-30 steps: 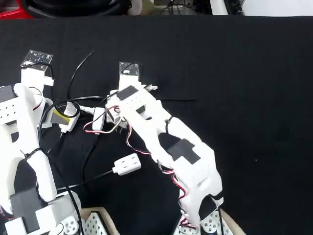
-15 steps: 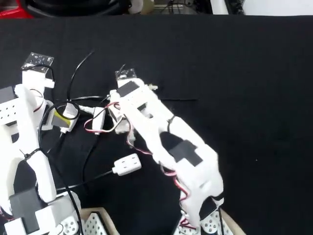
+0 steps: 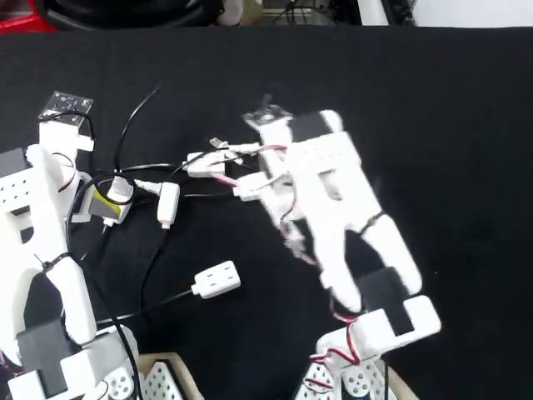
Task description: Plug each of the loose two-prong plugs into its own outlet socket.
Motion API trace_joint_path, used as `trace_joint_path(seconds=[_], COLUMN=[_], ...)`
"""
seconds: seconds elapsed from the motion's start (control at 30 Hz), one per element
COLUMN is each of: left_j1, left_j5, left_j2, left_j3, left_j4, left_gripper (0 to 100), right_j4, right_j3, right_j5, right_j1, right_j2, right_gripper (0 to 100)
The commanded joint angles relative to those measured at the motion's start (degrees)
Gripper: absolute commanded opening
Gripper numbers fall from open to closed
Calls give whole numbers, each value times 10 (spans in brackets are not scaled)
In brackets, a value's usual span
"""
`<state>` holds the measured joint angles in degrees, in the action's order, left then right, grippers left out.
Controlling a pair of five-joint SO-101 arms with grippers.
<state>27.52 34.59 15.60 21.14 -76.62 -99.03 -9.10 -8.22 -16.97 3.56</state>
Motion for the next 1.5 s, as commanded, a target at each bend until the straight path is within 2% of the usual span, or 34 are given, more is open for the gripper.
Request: trace_joint_path(seconds=[0.0,0.13,0.37,0.53,0.6,0.8,1.23,1.3,1.47], left_j1=[-7,-15,-19,-18,-18,-15,-15,-15,-14], left_j5=[2,35,36,35,35,36,36,36,36], left_j2=[20,20,21,21,21,21,21,21,21], left_j3=[14,36,38,38,38,38,38,38,38], left_j4=[8,8,8,8,8,8,8,7,6], left_gripper=[338,338,338,338,338,338,338,338,338], right_j4=[-3,40,47,47,49,47,51,62,69], right_j3=[-77,-149,-175,-166,-149,-105,-116,-116,-121], right_j5=[-37,-52,-85,-86,-86,-45,-25,-25,3], right_j1=[18,21,-8,-35,-37,-38,-35,-32,-19], right_j2=[-7,24,115,203,229,255,255,249,153], right_gripper=[11,11,19,148,167,40,41,9,11])
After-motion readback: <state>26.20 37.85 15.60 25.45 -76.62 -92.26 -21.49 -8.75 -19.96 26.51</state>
